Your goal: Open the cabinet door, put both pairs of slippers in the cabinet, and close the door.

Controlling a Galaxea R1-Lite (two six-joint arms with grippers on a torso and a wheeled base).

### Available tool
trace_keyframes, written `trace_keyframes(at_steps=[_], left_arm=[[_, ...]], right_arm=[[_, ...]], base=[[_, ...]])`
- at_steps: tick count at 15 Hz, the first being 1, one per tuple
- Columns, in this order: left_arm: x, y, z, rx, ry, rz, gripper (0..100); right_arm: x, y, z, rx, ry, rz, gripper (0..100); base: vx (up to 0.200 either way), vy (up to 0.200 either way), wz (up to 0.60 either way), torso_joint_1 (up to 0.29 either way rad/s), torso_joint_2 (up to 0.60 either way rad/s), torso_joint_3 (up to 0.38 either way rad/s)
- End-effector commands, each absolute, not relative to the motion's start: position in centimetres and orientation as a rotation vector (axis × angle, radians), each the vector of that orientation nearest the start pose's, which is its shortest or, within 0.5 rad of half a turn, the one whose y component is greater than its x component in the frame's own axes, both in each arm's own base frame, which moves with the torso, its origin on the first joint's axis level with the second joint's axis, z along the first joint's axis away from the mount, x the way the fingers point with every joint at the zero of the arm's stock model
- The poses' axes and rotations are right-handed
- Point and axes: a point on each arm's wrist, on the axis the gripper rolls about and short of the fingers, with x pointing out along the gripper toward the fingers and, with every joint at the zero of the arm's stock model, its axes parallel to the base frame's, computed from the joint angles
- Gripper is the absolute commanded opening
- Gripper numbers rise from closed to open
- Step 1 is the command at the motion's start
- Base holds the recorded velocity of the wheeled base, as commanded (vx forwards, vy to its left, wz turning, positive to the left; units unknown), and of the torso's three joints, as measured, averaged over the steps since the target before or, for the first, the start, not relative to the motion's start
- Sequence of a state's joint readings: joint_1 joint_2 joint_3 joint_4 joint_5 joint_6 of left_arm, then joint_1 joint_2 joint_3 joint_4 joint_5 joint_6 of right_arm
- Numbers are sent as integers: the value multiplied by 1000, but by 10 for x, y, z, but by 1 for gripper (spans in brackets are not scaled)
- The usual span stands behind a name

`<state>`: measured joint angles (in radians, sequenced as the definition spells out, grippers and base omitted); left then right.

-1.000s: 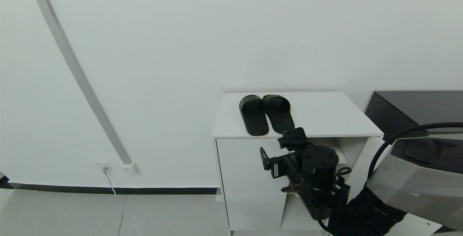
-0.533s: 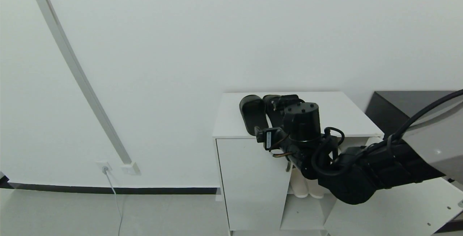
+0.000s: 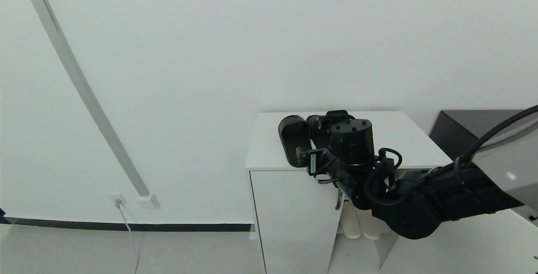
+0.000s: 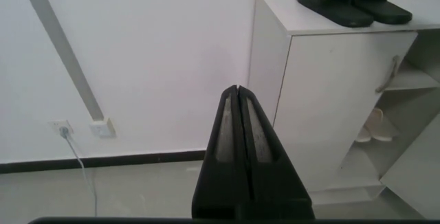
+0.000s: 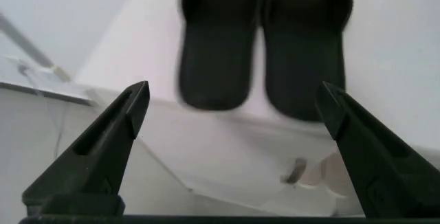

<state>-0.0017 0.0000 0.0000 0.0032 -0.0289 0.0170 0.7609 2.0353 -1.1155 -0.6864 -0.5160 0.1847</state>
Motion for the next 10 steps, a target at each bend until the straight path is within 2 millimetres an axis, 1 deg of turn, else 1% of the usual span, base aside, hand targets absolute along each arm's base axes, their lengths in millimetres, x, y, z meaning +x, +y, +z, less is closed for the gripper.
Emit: trace_keyframes(at_steps=[1, 3, 5, 7, 8, 10], left_arm=[[-23, -1, 75, 17, 3, -31, 0], [-23, -1, 75, 17, 3, -31, 0], [-23, -1, 75, 15, 3, -31, 0], [-23, -1, 75, 14, 3, -29, 0], [-23, -1, 75, 11, 3, -29, 0], [-23, -1, 75, 11, 3, -29, 0]], right_arm=[[295, 266, 144, 33, 227, 224, 100], [294, 265, 139, 25, 244, 229, 100], [297, 268, 126, 17, 258, 226, 100], [304, 268, 119, 19, 250, 217, 100], [311, 267, 112, 16, 241, 214, 100], [317, 267, 108, 4, 240, 230, 100]], base=[[200, 0, 0, 12, 2, 2], [200, 0, 0, 12, 0, 0], [200, 0, 0, 5, 10, 2], [0, 0, 0, 0, 0, 0], [0, 0, 0, 0, 0, 0], [0, 0, 0, 0, 0, 0]])
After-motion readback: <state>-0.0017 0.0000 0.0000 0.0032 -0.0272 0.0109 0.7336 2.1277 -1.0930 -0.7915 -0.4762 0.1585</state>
